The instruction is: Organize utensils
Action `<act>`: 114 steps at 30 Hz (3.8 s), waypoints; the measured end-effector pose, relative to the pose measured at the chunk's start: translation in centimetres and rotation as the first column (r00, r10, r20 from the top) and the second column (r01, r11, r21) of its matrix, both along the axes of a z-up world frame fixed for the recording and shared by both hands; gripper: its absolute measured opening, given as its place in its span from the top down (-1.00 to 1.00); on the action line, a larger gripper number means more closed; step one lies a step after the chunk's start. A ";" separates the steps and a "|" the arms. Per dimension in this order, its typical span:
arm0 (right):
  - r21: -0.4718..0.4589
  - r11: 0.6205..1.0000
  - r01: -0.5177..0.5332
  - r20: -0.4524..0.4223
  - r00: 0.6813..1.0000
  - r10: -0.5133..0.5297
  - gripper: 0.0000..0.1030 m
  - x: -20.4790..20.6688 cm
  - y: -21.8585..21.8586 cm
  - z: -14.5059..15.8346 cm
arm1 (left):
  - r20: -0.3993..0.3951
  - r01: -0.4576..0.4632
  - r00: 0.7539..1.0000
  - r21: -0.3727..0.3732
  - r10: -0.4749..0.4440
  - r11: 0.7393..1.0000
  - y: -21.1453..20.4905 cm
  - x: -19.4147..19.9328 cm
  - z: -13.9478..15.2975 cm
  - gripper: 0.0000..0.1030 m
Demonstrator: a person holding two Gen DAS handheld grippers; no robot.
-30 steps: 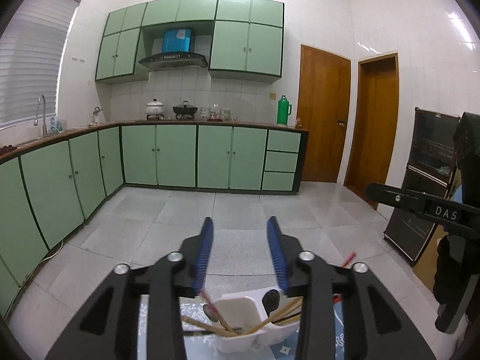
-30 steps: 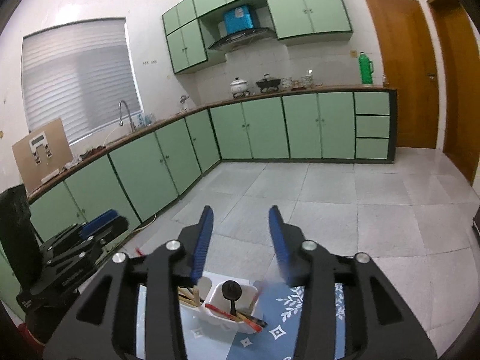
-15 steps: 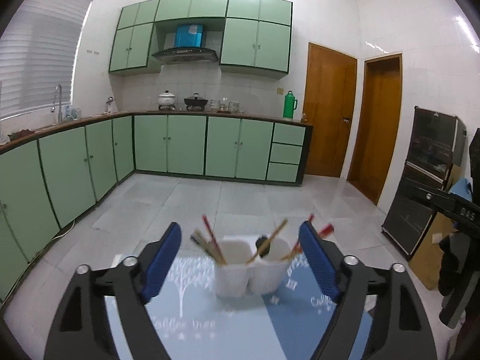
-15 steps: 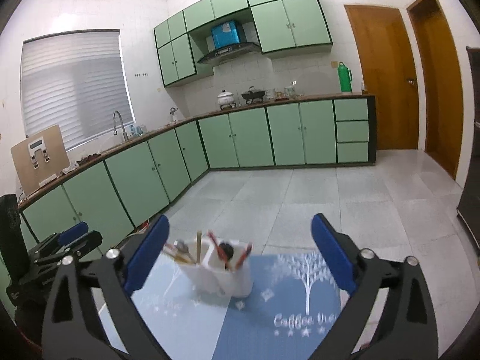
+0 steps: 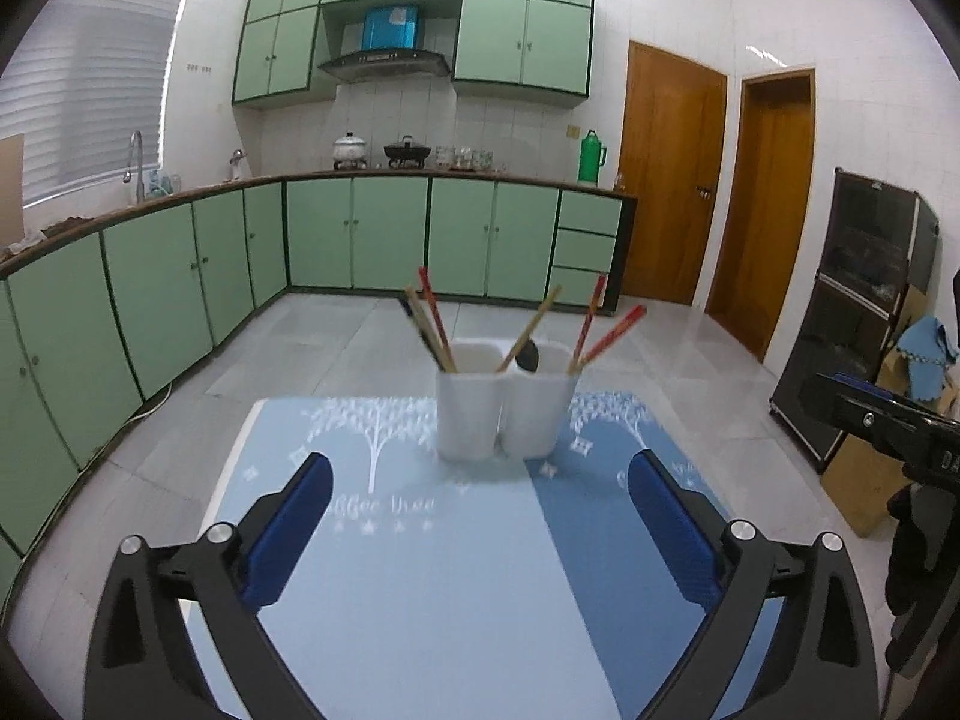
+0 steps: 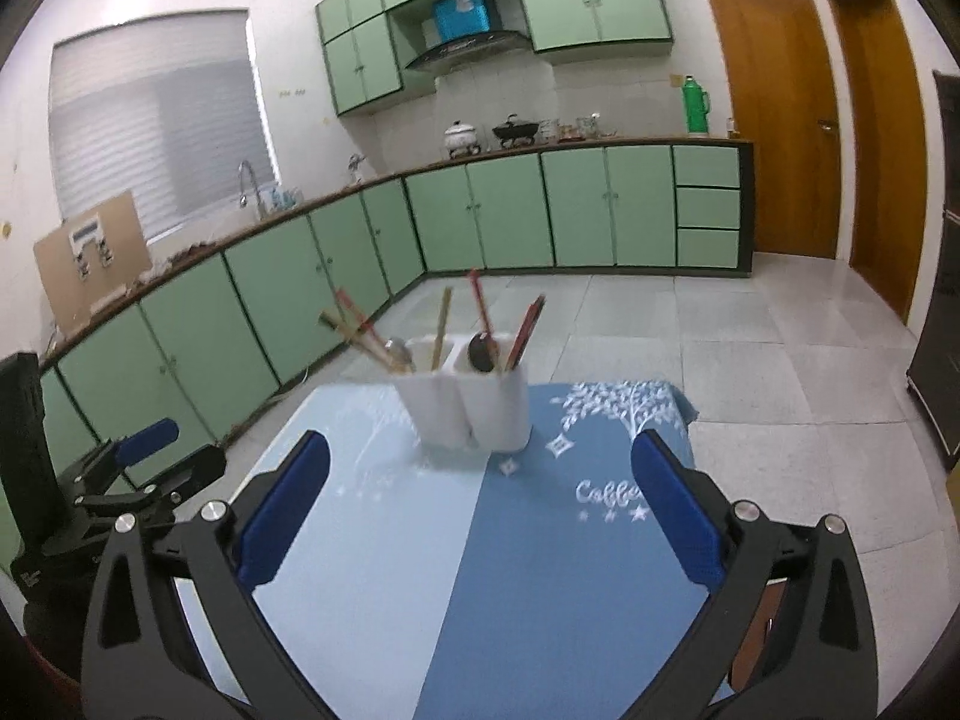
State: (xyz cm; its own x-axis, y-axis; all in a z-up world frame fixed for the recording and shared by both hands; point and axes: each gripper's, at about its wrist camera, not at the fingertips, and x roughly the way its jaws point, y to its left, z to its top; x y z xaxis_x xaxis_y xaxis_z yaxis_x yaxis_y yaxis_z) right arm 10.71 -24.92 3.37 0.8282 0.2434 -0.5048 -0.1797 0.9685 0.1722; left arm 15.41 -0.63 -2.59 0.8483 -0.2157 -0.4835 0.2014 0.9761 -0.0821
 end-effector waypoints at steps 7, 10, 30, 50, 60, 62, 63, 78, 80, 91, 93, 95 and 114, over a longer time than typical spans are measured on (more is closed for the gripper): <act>-0.021 0.999 -0.035 -0.025 0.999 0.034 -0.89 -2.0 1.7 -0.9 | -0.007 -0.012 1.000 -0.009 0.012 1.000 0.9 -2.1 -0.1 -0.88; -0.034 0.998 -0.046 -0.025 0.999 0.045 -0.89 -2.7 2.3 -1.0 | 0.007 -0.017 1.000 0.000 0.017 1.000 0.9 -2.9 0.3 -0.88; -0.043 0.997 -0.067 -0.002 0.998 0.067 -0.89 -4.0 3.0 -0.1 | 0.058 -0.020 0.998 0.001 0.020 1.000 1.0 -5.0 1.4 -0.88; -0.050 0.996 -0.067 0.000 0.998 0.067 -0.89 -3.9 3.2 -0.1 | 0.068 -0.024 0.997 0.002 0.024 1.000 1.0 -5.1 1.5 -0.88; -0.054 0.996 -0.069 0.001 0.998 0.070 -0.89 -3.9 3.2 -0.2 | 0.070 -0.026 0.997 0.005 0.025 1.000 1.0 -5.2 1.8 -0.88; -0.053 0.996 -0.069 0.002 0.998 0.069 -0.89 -3.9 3.2 -0.3 | 0.070 -0.025 0.997 0.006 0.025 1.000 1.0 -5.2 1.8 -0.88; -0.053 0.996 -0.069 0.002 0.998 0.069 -0.89 -3.9 3.2 -0.3 | 0.069 -0.025 0.997 0.007 0.025 1.000 1.0 -5.2 1.8 -0.88; -0.056 0.996 -0.072 0.001 0.997 0.072 -0.89 -3.8 3.1 -0.4 | 0.067 -0.027 0.997 0.009 0.027 1.000 1.0 -5.2 1.9 -0.88; -0.054 0.996 -0.071 0.001 0.997 0.071 -0.89 -3.8 3.1 -0.4 | 0.068 -0.027 0.997 0.009 0.026 1.000 0.9 -5.2 1.9 -0.88; -0.055 0.996 -0.073 -0.003 0.997 0.073 -0.89 -3.6 3.1 -0.7 | 0.063 -0.030 0.998 0.012 0.029 0.999 1.0 -5.2 1.6 -0.88; -0.056 0.996 -0.073 -0.005 0.997 0.073 -0.89 -3.6 3.0 -0.8 | 0.062 -0.030 0.998 0.012 0.029 0.999 1.0 -5.2 1.5 -0.88; -0.057 0.996 -0.073 -0.005 0.997 0.072 -0.89 -3.6 2.9 -0.9 | 0.061 -0.030 0.998 0.014 0.029 0.999 0.9 -5.2 1.4 -0.88; -0.057 0.996 -0.073 -0.016 0.997 0.073 -0.89 -3.3 2.4 -1.4 | 0.060 -0.031 0.998 0.013 0.031 0.999 0.9 -5.2 1.2 -0.88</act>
State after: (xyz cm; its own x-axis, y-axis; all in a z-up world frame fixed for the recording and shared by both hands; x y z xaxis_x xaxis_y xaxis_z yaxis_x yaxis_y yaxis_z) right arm 7.36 -22.47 2.02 0.8022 0.2731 -0.5310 -0.2484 0.9613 0.1193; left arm 10.18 0.23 -1.36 0.8819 -0.1823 -0.4347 0.1751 0.9829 -0.0569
